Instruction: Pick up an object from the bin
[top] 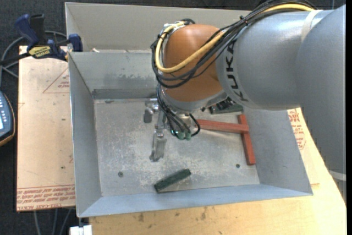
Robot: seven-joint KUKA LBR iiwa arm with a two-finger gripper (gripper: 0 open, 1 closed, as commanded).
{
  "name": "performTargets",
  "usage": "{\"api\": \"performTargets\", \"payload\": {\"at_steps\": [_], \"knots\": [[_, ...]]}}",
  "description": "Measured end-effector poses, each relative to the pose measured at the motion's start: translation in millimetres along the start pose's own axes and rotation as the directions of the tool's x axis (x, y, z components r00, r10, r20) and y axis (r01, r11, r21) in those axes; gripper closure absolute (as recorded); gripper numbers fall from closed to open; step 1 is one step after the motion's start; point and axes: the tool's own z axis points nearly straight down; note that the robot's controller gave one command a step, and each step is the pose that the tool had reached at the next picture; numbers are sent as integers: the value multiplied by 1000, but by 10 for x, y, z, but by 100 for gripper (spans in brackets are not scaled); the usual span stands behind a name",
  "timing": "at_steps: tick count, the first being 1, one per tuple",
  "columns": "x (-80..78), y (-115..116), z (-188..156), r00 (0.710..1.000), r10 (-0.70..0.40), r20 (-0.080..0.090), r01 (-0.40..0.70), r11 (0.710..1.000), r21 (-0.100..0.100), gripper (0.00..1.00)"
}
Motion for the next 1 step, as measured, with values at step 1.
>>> {"api": "performTargets", "payload": {"at_steps": [1], "knots": [[425, -407, 1005, 962, -272, 5, 272, 962, 0, 0]]}}
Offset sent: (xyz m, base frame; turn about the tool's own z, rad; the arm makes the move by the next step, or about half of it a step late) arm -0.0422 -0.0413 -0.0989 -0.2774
